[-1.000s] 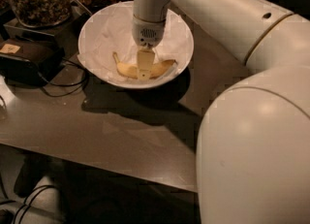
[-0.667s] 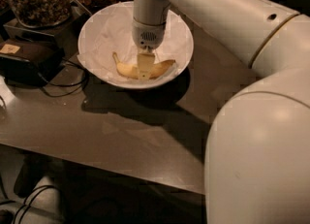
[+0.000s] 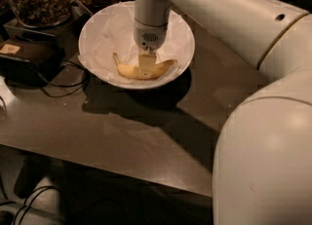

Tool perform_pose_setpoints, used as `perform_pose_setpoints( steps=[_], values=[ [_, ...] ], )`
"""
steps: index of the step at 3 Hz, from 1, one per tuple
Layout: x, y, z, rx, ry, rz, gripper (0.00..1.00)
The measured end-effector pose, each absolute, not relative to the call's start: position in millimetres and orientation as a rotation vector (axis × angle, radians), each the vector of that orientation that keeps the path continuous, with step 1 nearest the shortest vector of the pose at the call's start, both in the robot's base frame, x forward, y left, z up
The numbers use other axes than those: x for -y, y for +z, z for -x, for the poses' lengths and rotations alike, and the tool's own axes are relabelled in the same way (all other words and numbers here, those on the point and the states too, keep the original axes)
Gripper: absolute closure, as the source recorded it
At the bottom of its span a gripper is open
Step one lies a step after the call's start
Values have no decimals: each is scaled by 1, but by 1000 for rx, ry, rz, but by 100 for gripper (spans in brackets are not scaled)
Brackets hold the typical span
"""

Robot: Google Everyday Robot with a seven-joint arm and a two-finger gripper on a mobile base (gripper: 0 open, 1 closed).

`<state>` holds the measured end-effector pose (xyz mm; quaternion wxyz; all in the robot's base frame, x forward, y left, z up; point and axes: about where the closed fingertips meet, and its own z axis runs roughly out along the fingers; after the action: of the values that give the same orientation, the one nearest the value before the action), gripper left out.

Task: Pick banana from white bowl

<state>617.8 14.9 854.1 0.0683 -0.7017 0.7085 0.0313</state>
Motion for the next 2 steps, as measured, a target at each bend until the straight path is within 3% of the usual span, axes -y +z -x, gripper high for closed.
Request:
perform_pose_setpoints(
  steps=[2],
  values=[
    [-8, 866, -612, -2121, 99, 2082, 100]
  ],
)
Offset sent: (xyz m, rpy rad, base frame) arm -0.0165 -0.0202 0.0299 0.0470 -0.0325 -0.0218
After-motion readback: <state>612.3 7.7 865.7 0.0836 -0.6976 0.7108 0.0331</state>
